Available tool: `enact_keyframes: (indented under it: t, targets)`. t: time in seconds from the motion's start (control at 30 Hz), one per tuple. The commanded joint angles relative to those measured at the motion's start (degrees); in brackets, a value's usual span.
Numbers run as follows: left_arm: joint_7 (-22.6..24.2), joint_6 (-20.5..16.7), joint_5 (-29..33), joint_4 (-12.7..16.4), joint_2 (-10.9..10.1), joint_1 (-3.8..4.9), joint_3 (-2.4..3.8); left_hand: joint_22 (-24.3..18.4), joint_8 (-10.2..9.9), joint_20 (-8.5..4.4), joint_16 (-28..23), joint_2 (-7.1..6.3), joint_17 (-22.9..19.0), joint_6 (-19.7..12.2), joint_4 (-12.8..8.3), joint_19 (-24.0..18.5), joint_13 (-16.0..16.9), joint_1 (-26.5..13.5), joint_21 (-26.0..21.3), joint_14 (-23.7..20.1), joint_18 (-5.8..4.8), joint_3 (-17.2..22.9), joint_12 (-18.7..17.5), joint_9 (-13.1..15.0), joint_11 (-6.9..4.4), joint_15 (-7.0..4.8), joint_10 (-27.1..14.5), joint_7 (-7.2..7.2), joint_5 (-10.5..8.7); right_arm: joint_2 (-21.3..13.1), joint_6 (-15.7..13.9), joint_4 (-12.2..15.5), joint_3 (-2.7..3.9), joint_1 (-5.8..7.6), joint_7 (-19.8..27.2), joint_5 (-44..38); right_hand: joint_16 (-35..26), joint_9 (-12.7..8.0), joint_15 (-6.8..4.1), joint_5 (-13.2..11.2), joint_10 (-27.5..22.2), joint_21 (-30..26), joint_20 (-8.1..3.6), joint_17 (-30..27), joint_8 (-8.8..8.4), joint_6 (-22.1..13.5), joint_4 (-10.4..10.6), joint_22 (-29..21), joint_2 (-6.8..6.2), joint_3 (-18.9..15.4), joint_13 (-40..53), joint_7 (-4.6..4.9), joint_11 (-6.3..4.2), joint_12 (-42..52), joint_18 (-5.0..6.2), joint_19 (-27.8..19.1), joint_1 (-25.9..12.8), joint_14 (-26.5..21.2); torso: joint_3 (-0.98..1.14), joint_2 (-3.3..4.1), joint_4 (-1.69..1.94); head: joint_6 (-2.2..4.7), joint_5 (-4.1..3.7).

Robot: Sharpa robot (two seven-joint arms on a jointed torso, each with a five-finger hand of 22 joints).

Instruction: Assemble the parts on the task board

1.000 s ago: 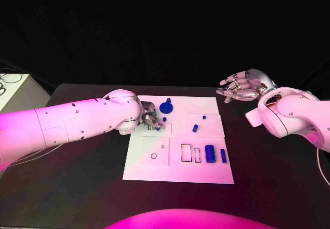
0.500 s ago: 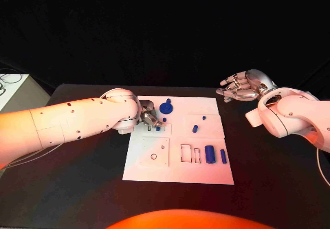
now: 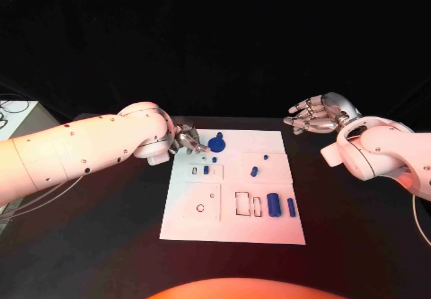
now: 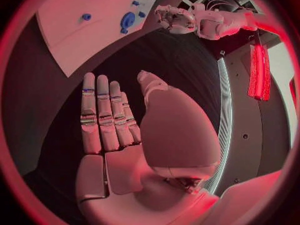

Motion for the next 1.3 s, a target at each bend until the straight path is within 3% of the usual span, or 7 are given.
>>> enact_keyframes:
  t: [0.03, 0.17, 0.37, 0.73, 1.3]
  targets:
    - [0.9, 2.5, 3.3, -1.5, -0.3, 1.38, 0.40, -0.2, -3.0, 0.66, -0.2, 0.13, 8.6, -1.6, -0.1, -0.2, -0.4, 0.9, -0.4, 3.4, 0.53, -0.7, 0.0, -2.1, 0.98, 1.07, -0.3, 1.08, 0.21, 0.1, 0.7, -0.3, 0.00, -0.05, 1.5, 0.4, -0.5, -0.1, 0.00, 0.2, -0.3, -0.1, -0.01, -0.2, 0.23, -0.1, -0.1, -0.2, 0.52, -0.2, -0.2, 0.61, 0.27, -0.4, 0.32, -0.4, 0.1, -0.3, 0.06, 0.14, 0.05, 0.32, 0.03]
    - [1.1, 3.9, 3.0, -4.6, 0.1, 2.59, 0.61, -0.3, -4.7, 1.14, -0.2, 0.37, 8.5, -1.8, 0.0, -0.3, -0.4, 1.5, -0.5, 3.3, 0.59, -0.9, 0.3, -3.5, 1.45, 1.49, -0.4, 1.59, 0.34, 0.3, 0.8, -0.7, -0.01, -0.06, 1.7, 0.5, -0.7, -0.1, 0.05, 0.2, -0.3, -0.1, 0.05, -0.4, 0.31, 0.0, -0.1, -0.4, 0.56, -0.1, -0.5, 0.61, 0.29, -0.6, 0.33, -0.5, 0.3, -0.4, 0.14, 0.13, 0.02, 0.48, 0.22]
    - [1.3, 5.3, 2.0, -9.5, 2.7, 3.19, 0.21, -0.2, -4.9, 1.19, -0.2, 0.42, 8.6, -1.7, 0.0, -0.2, -0.2, 1.6, -0.4, 3.4, 0.57, -1.0, 0.5, -3.6, 1.49, 1.54, -0.3, 1.63, 0.37, 0.4, 0.8, -1.0, -0.01, -0.07, 2.0, 0.6, -1.5, -0.2, 0.27, 0.2, -0.4, -0.1, 0.25, -1.3, 0.37, 0.0, -0.1, -1.3, 0.56, 0.0, -1.5, 0.73, 0.45, -1.2, 0.32, -1.0, 0.4, -0.8, -0.08, 0.41, -0.15, 0.75, 0.30]
    - [1.3, 6.5, 1.8, -15.9, 6.9, 3.18, -1.39, 0.0, -5.3, 1.38, 0.0, 0.73, 8.9, -1.1, 0.1, -0.1, 0.0, 1.0, -0.3, 3.5, 0.55, -1.4, 0.8, -4.2, 1.58, 1.67, -0.2, 1.68, 0.19, 0.4, 0.9, -0.9, -0.01, -0.08, 2.1, 0.6, -1.7, -0.3, 0.34, 0.2, -0.4, -0.1, 0.32, -1.6, 0.36, 0.0, -0.1, -1.6, 0.55, 0.0, -1.8, 0.77, 0.51, -1.3, 0.32, -1.1, 0.5, -0.9, -0.08, 0.87, -0.47, 1.05, 0.56]
    - [0.9, 9.1, 1.9, -21.0, 10.3, 3.10, -2.27, 0.1, -5.8, 1.51, 0.1, 1.19, 9.0, -0.4, 0.1, -0.1, 0.1, -0.5, -0.3, 3.5, 0.57, -2.3, 1.1, -4.8, 1.59, 1.72, -0.4, 1.62, -0.15, 0.7, 0.9, -0.9, -0.01, -0.08, 2.1, 0.6, -2.1, -0.4, 0.47, 0.2, -0.4, -0.1, 0.45, -2.1, 0.34, -0.1, -0.1, -2.0, 0.53, 0.0, -2.3, 0.86, 0.60, -1.6, 0.31, -1.4, 0.5, -1.1, -0.07, 0.87, -0.54, 1.00, 0.53]
